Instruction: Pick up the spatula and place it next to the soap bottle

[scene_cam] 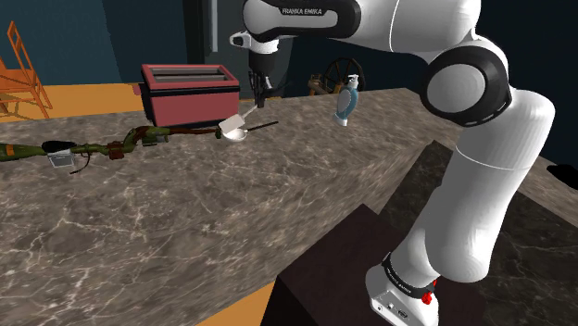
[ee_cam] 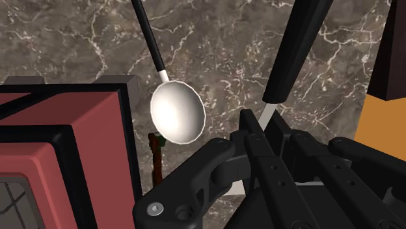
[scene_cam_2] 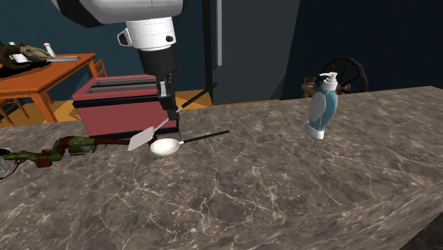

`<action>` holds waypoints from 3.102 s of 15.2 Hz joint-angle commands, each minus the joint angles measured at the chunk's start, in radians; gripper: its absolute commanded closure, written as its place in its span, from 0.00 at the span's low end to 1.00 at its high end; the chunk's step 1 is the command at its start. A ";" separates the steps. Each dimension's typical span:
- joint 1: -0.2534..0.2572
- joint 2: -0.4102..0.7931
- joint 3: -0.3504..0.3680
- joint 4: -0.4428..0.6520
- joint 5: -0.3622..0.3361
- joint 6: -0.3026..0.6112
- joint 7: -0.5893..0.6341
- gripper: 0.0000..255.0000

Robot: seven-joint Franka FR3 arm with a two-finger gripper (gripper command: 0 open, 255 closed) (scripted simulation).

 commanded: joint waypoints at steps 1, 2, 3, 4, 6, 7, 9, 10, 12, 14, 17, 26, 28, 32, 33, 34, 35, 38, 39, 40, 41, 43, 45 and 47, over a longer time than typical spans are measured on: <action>-0.002 0.003 -0.001 0.031 0.001 -0.029 -0.004 1.00; -0.002 0.004 -0.001 0.046 0.001 -0.043 -0.004 1.00; -0.003 0.005 -0.001 0.061 0.001 -0.057 -0.005 1.00; -0.003 0.007 -0.001 0.077 0.002 -0.071 -0.006 1.00; -0.004 0.011 -0.002 0.110 0.002 -0.099 -0.008 1.00; -0.005 0.013 -0.002 0.127 0.003 -0.114 -0.008 1.00; -0.006 0.019 -0.002 0.163 0.004 -0.144 -0.010 1.00; -0.007 0.023 -0.003 0.181 0.005 -0.159 -0.011 1.00; -0.009 0.031 -0.003 0.220 0.006 -0.189 -0.013 1.00; -0.011 0.041 -0.003 0.262 0.008 -0.221 -0.016 1.00; -0.014 0.060 -0.004 0.330 0.012 -0.271 -0.019 1.00; -0.037 0.095 -0.011 0.491 0.020 -0.396 -0.046 1.00; -0.051 0.024 -0.023 0.386 0.009 -0.359 -0.077 1.00; -0.084 -0.088 -0.049 0.229 -0.010 -0.309 -0.143 1.00; -0.093 -0.111 -0.057 0.198 -0.015 -0.299 -0.160 1.00; -0.102 -0.134 -0.064 0.168 -0.019 -0.291 -0.178 1.00; -0.112 -0.155 -0.072 0.141 -0.024 -0.283 -0.196 1.00; -0.140 -0.210 -0.098 0.072 -0.037 -0.263 -0.251 1.00; -0.150 -0.226 -0.107 0.052 -0.042 -0.258 -0.271 1.00; -0.160 -0.241 -0.117 0.034 -0.046 -0.253 -0.290 1.00; -0.170 -0.255 -0.126 0.017 -0.050 -0.249 -0.310 1.00; -0.190 -0.280 -0.147 -0.012 -0.058 -0.241 -0.351 1.00; -0.211 -0.301 -0.169 -0.035 -0.066 -0.234 -0.393 1.00; -0.231 -0.317 -0.192 -0.052 -0.073 -0.228 -0.436 1.00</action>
